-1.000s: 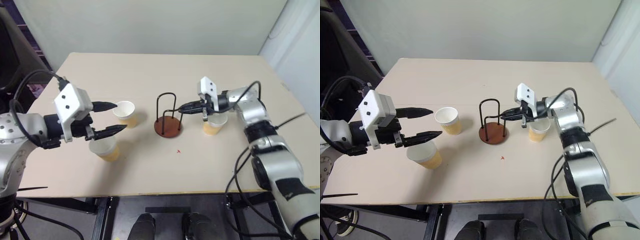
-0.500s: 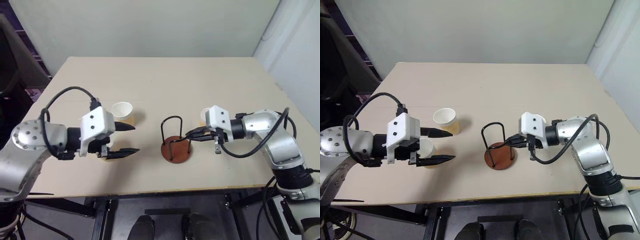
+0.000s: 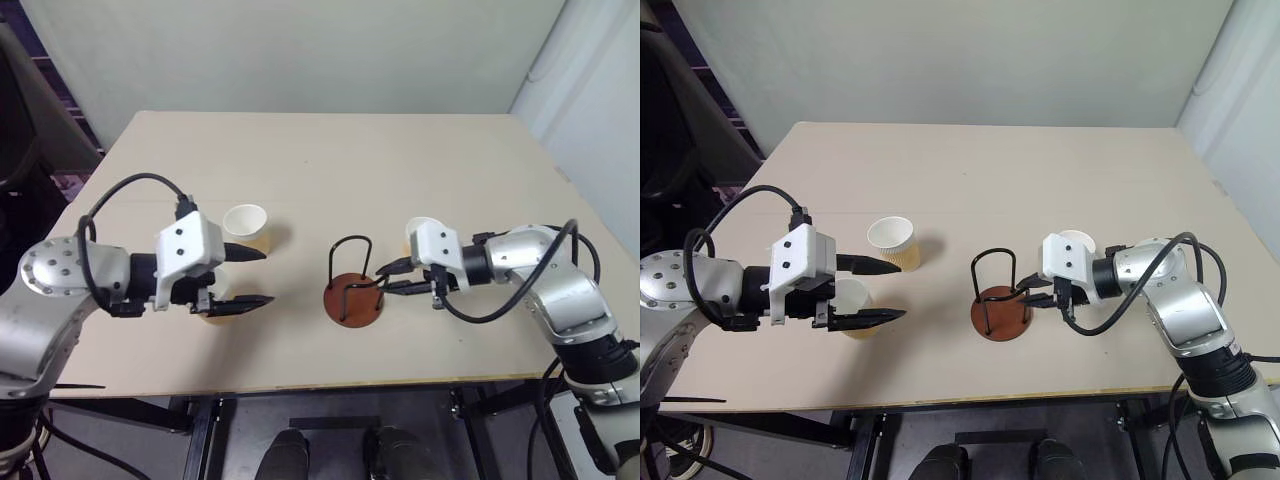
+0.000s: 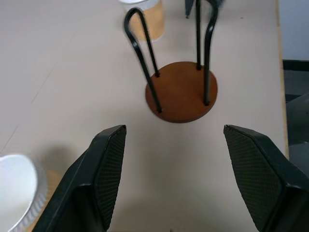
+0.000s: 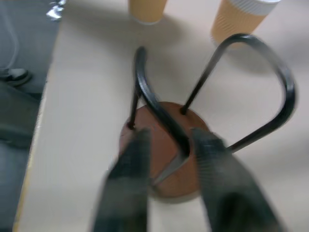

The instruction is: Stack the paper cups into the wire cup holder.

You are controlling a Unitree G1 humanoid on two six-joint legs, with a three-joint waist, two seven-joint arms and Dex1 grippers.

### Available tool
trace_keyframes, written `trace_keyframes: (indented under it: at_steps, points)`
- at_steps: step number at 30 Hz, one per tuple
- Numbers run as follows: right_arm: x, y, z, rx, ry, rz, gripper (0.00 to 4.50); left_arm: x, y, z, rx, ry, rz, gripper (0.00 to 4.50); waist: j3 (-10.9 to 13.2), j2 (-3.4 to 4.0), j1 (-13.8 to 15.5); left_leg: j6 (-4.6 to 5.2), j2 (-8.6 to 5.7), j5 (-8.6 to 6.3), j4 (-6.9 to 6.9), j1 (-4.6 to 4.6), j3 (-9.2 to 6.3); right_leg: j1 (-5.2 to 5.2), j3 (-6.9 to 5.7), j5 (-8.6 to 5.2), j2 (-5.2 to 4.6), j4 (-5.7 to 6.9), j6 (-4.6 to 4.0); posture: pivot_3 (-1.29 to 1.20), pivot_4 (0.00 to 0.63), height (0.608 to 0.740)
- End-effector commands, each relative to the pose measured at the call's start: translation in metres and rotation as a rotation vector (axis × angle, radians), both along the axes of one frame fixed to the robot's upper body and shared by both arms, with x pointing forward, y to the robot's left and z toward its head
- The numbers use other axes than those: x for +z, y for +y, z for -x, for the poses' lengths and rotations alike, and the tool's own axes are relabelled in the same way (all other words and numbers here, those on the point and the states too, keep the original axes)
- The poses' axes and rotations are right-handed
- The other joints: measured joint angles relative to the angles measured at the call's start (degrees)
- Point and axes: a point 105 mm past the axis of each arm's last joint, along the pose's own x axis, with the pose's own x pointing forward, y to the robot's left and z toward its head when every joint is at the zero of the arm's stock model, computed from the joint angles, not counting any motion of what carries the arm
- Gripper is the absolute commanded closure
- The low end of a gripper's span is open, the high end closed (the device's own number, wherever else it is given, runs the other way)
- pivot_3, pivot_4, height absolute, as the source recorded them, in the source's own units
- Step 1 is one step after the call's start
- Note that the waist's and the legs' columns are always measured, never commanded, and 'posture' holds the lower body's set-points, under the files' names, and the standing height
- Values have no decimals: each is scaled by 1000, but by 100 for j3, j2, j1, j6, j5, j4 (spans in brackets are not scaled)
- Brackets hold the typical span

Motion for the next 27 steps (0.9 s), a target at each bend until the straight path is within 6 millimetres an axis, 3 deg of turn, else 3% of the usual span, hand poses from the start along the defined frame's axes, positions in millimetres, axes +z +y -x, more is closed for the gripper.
trace_keyframes:
  at_steps: [1, 5, 9, 11, 20, 27]
  points:
    - [7, -5, 11, 75, -25, 47, 1893, 12, 4, 2, 9, -59, -5, 1031, 0, 0, 3, 0, 0, -3, 0, -1, 0, 0, 0, 1, 0, -1, 3, 0, 150, 740]
    - [14, -40, 11, 85, -53, 185, 581, 19, 8, 1, 29, -89, 16, 1031, 0, -1, 35, 0, -3, -8, 2, -9, 2, -1, 0, -3, 2, -4, 6, 0, 150, 740]
    - [51, -74, -38, -83, -221, 252, 581, 49, 6, 3, 18, -169, 157, 1031, 1, 0, 29, 1, -4, -5, 8, -7, 6, 2, 5, -9, 3, -4, 0, 0, 150, 740]
    - [57, -81, -54, -112, -249, 272, 581, 55, 5, 8, 4, -177, 194, 1031, 1, 0, 19, 3, -1, 3, 5, -1, 7, 0, 8, -6, 3, -1, -3, 0, 150, 740]
    - [25, -85, -88, -125, -198, 335, 581, 48, 19, 22, 35, -140, 169, 1031, 3, 4, 1, 2, 22, -9, -7, 27, 10, -3, 6, 7, 12, 16, 1, 0, 150, 740]
    - [7, -81, -96, -105, -171, 354, 581, 42, 18, 23, 56, -124, 157, 1031, 4, 5, 43, 1, 25, -39, -4, 14, 10, -13, 1, 12, 10, 13, 8, 0, 150, 740]
